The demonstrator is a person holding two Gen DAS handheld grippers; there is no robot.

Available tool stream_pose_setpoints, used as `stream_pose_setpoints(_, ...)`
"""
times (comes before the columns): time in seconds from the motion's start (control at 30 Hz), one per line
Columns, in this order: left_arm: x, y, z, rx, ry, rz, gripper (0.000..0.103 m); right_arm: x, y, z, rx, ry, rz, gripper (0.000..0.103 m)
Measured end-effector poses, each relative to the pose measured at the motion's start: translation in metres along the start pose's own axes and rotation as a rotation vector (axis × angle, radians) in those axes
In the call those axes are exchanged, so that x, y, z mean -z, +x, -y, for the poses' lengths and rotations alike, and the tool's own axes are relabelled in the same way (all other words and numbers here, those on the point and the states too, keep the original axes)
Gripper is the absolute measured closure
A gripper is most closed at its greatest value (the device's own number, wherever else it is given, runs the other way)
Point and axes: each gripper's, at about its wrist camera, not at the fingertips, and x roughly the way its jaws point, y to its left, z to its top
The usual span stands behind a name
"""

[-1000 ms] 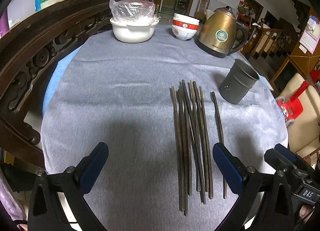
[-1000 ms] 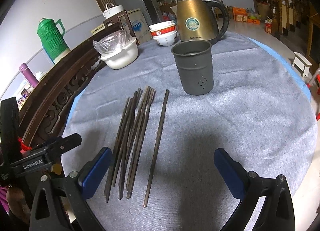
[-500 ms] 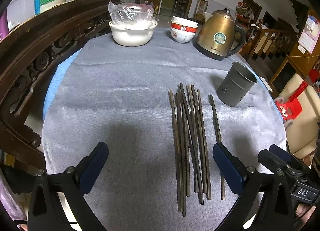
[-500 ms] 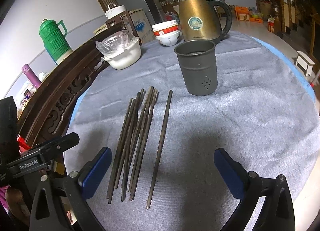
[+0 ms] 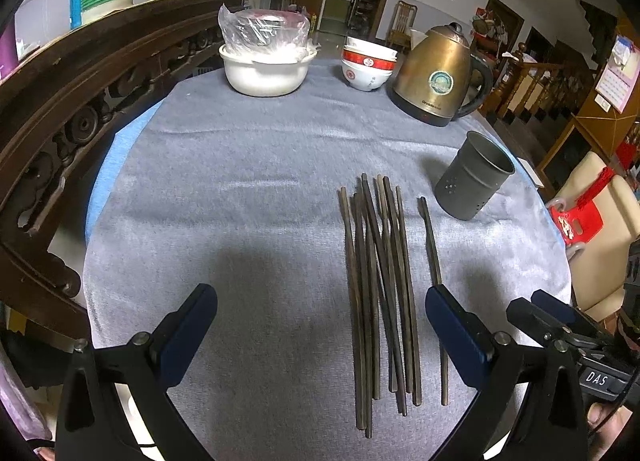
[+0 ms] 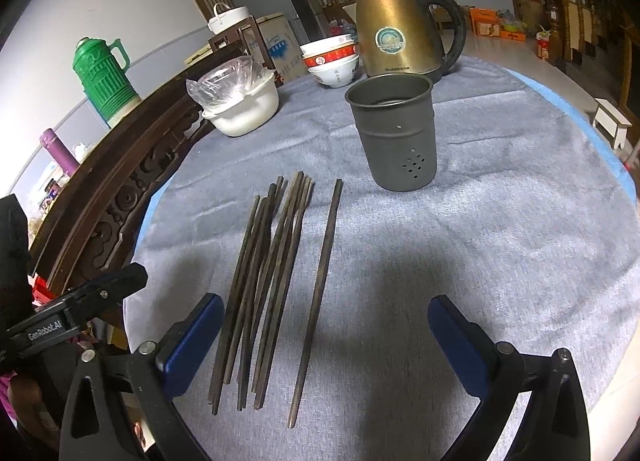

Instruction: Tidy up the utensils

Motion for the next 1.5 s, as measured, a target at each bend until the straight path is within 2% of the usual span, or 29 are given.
stream_pose_setpoints(0.13,0.004,0.001,-0.006,0.013,-0.02,-0.001,0.0,-0.002,0.001,-0.002,0.003,-0.003,-0.016,0.0)
stream_pose_setpoints(0.3,0.004,0.013,-0.011,0.023,-0.039,-0.045,0.0,-0.005,0.006,0.001,-0.002,0.009,-0.031,0.0)
stream_pose_setpoints(0.6,0.002,0.02,-0.011,0.006,-0.041,-0.073,0.0,-0.014,0.019,-0.001,-0.015,0.005,-0.059,0.001)
stream_pose_setpoints(0.77,0.001,0.021,-0.011,0.009,-0.035,-0.075,0.0,-0.016,0.02,-0.002,-0.009,0.005,-0.06,0.014)
stream_pose_setpoints(1.03,0.0,0.025,-0.015,0.013,-0.041,-0.086,0.0,-0.023,0.029,-0.009,-0.007,-0.018,-0.08,0.015)
stream_pose_setpoints(1.07,0.0,0.026,-0.015,0.012,-0.043,-0.089,0.0,-0.024,0.031,-0.01,-0.002,-0.02,-0.085,0.019)
stream_pose_setpoints(1.2,-0.001,0.031,-0.018,0.005,-0.048,-0.1,0.0,-0.027,0.044,-0.007,0.022,-0.008,-0.142,0.054)
stream_pose_setpoints(1.27,-0.001,0.032,-0.02,0.009,-0.054,-0.1,0.0,-0.029,0.053,-0.003,0.017,0.013,-0.176,0.057)
stream_pose_setpoints(1.5,-0.002,0.039,-0.03,0.017,-0.081,-0.117,0.0,-0.045,0.08,-0.003,0.039,0.016,-0.24,0.057)
